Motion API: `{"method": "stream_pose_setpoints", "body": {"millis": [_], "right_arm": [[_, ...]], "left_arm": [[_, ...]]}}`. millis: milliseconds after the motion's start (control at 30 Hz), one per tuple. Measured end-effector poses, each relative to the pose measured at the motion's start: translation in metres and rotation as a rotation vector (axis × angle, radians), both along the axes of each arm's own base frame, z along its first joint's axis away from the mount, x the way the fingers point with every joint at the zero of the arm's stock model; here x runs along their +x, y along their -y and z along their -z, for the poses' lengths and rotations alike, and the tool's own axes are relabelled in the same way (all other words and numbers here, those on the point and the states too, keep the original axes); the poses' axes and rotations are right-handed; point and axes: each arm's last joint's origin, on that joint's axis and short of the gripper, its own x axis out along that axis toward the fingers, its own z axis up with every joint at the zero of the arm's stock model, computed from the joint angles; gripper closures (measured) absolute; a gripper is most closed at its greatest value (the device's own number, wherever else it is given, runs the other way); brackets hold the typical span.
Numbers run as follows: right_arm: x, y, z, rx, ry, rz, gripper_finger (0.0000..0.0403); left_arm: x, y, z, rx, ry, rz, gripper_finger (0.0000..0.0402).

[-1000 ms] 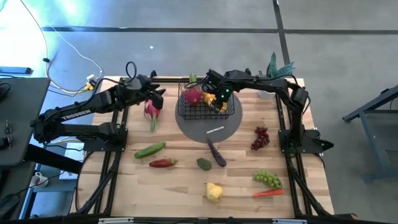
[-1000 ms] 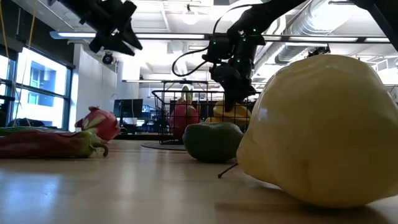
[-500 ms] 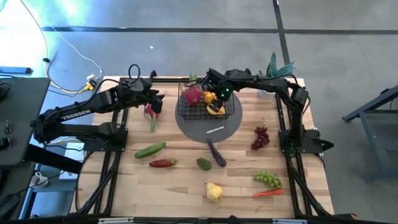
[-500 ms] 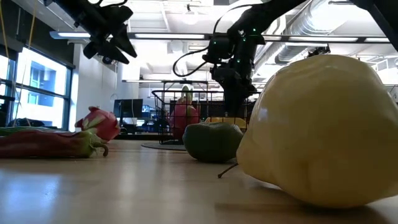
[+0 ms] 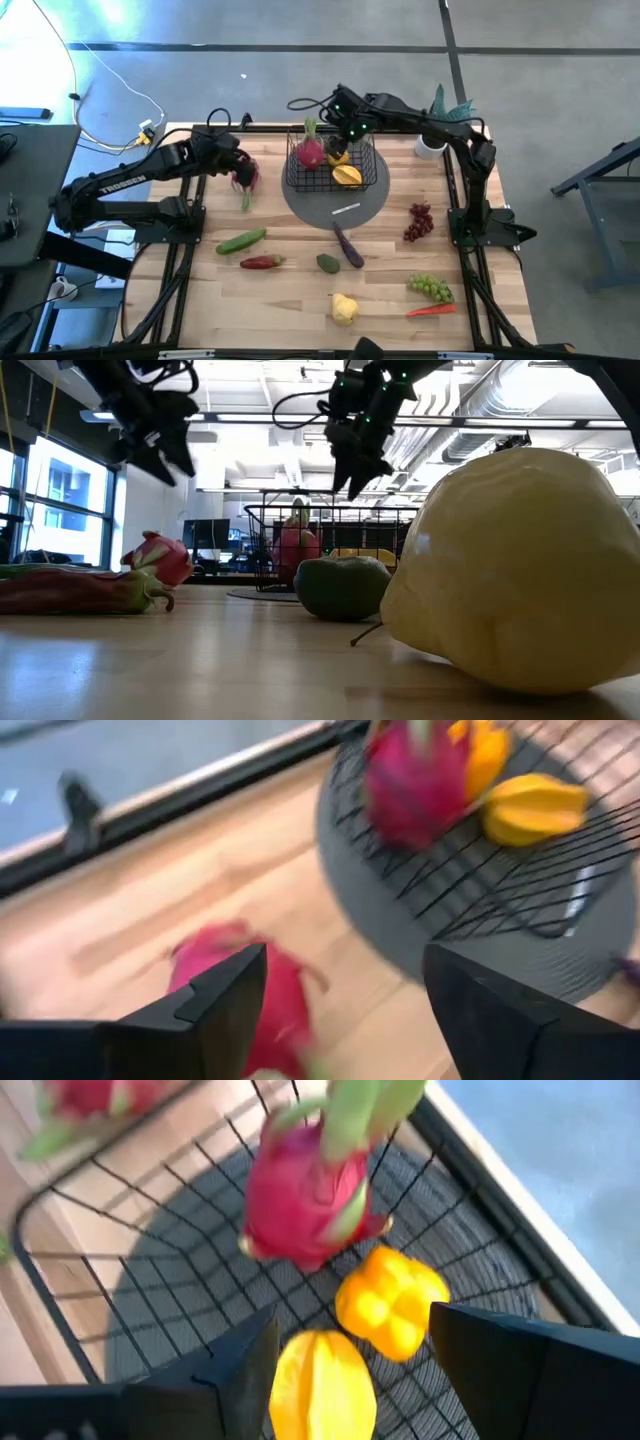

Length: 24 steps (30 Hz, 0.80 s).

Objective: Build produce basket
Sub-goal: Put the pink dragon fruit into the black wire basket

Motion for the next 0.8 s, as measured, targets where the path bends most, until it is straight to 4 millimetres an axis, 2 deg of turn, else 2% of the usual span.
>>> {"method": "stream_pose_setpoints", "body": {"millis": [133, 300, 500, 800], "right_arm": [[0.002, 0.001, -0.012, -0.013, 0.038, 0.009, 0.0163], [0.002, 0.001, -0.013, 0.006, 0.054, 0.048, 0.0163], [0.001, 0.001, -0.013, 0.042, 0.063, 0.107, 0.0163], [0.0, 0.0, -0.012, 0.062, 0.047, 0.126, 0.0163]], "left_arm": [[-0.009, -0.003, 0.004, -0.072, -0.015, -0.1, 0.0129], [-0.015, -0.004, 0.008, -0.218, 0.048, -0.188, 0.013], [-0.015, -0.001, 0.009, -0.341, 0.111, -0.208, 0.013], [-0.019, 0.011, 0.024, -0.461, 0.025, -0.228, 0.0129]]}}
